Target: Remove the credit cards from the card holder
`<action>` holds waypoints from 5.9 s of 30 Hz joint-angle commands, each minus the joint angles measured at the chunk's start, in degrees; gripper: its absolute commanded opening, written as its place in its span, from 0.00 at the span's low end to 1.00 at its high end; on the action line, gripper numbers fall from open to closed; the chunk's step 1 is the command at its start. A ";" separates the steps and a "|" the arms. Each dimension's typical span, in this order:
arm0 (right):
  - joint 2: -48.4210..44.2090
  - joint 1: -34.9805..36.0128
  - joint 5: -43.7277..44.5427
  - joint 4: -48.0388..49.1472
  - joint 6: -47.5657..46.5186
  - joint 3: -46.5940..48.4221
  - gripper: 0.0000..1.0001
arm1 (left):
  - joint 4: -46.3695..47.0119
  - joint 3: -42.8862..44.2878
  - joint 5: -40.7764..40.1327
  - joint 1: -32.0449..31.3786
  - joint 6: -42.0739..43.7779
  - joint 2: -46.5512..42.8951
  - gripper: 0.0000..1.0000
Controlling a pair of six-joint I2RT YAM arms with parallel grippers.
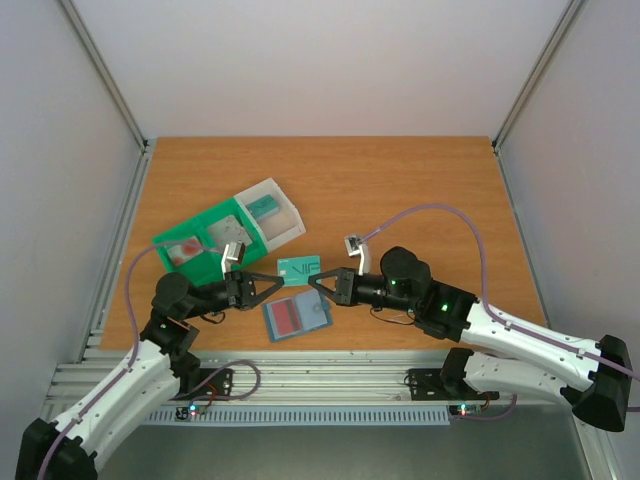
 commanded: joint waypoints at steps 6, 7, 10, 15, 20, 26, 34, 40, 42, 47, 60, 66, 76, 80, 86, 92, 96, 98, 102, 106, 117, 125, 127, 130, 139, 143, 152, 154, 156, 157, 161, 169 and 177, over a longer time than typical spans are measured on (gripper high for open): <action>0.14 -0.26 1.85 -1.10 -1.15 -0.27 0.18 | -1.98 0.43 -1.12 -0.24 1.64 -0.59 0.00; -0.17 -0.25 2.12 -1.72 -1.46 -0.28 0.22 | -3.69 0.79 -1.60 -0.24 2.23 -0.70 0.01; -1.75 -0.25 2.71 -3.34 -3.22 -0.09 0.37 | -8.72 1.85 -3.40 -0.24 4.76 -1.42 0.00; -2.50 -0.25 2.56 -10.62 -7.74 2.50 0.65 | -21.01 6.61 -7.25 -0.24 11.03 -0.99 0.00; -2.87 -0.25 2.89 -17.50 -12.75 5.47 0.89 | -35.73 13.99 -13.68 -0.24 19.67 0.55 0.00; -5.81 -0.25 3.34 -21.64 -16.05 5.91 0.99 | -48.57 22.35 -23.52 -0.19 27.21 5.40 0.00; -6.90 -0.25 6.65 -30.19 -15.19 8.23 0.98 | -51.83 29.63 -34.67 0.35 31.43 13.93 0.00; -4.81 -0.25 6.81 -34.80 -17.76 11.19 0.99 | -54.78 36.47 -40.89 3.23 35.98 25.76 0.00; -4.66 -0.25 7.14 -35.58 -18.17 11.47 0.98 | -55.26 38.83 -41.37 5.37 36.88 29.62 0.00; -4.73 -0.25 7.72 -36.07 -18.86 11.63 0.98 | -52.43 42.76 -42.32 8.62 36.97 35.98 0.00; -4.09 -0.24 7.27 -38.53 -19.02 13.95 0.98 | -45.84 46.31 -48.06 10.36 32.07 49.30 0.00; -3.53 -0.25 7.04 -38.71 -18.72 13.65 0.98 | -43.26 49.40 -47.81 10.82 30.13 54.98 0.00; -1.37 -0.25 6.89 -39.08 -18.99 15.42 0.98 | -43.44 54.88 -48.90 11.17 29.30 62.07 0.01; -0.86 -0.25 7.03 -38.74 -19.53 15.31 0.98 | -43.20 55.83 -49.85 11.39 28.65 64.03 0.02; -0.13 -0.25 8.00 -39.28 -20.09 15.55 0.99 | -43.10 57.04 -49.84 12.00 28.67 66.97 0.02; 0.57 -0.27 8.86 -39.54 -20.75 15.78 0.99 | -43.46 58.15 -49.83 12.23 28.96 68.94 0.05; 0.97 -0.25 8.86 -39.61 -21.00 16.16 0.98 | -45.28 60.04 -51.16 12.31 29.80 69.61 0.07; 1.02 -0.24 9.09 -39.78 -21.24 16.37 0.98 | -46.17 60.65 -52.26 12.26 30.63 69.79 0.09; 1.06 -0.25 9.73 -40.31 -21.46 16.09 0.98 | -46.73 60.77 -52.48 12.40 31.41 70.06 0.11; 1.06 -0.25 10.12 -41.18 -21.45 15.98 0.98 | -46.00 60.35 -51.42 12.34 31.04 70.62 0.12; 0.93 -0.25 10.02 -41.83 -20.98 15.18 0.98 | -48.63 61.40 -51.69 12.33 32.30 69.69 0.26; -0.49 -0.25 12.91 -42.63 -18.57 14.57 0.99 | -51.46 61.56 -49.23 12.39 33.95 66.20 0.42; -0.71 -0.25 13.19 -43.46 -17.20 14.81 0.98 | -52.03 60.76 -48.32 12.36 34.05 64.40 0.45; -0.74 -0.25 13.19 -44.48 -15.98 15.00 0.98 | -53.65 59.65 -46.88 12.36 34.90 60.93 0.49; -2.12 -0.25 17.60 -47.15 -16.32 15.21 0.98 | -61.27 54.48 -37.62 12.35 39.80 45.76 0.60; -2.79 -0.25 18.00 -46.49 -15.27 15.05 0.99 | -64.73 50.32 -32.09 12.29 41.49 38.18 0.70; -1.84 -0.25 16.80 -45.17 -15.13 13.96 0.98 | -68.97 39.83 -26.71 12.21 42.43 19.48 0.99; -1.67 -0.25 15.61 -43.38 -15.29 12.92 0.98 | -69.01 37.09 -24.80 12.23 41.72 16.76 0.99; -1.36 -0.25 14.60 -41.47 -15.30 11.57 0.98 | -67.71 33.99 -22.96 11.98 40.37 14.33 0.96; -1.07 -0.25 14.09 -40.61 -15.30 10.82 0.98 | -66.48 32.08 -21.88 11.71 39.03 13.33 0.93; 1.79 -0.25 11.34 -37.12 -16.25 9.38 0.91 | -62.41 26.14 -20.98 9.06 35.45 10.98 0.83; 9.44 -0.25 10.92 -33.56 -18.41 9.89 0.59 | -55.70 22.29 -24.80 -3.46 31.46 15.78 0.75; 16.75 -0.25 11.33 -29.34 -18.65 10.36 0.47 | -52.22 18.97 -26.17 -5.25 31.16 15.77 0.75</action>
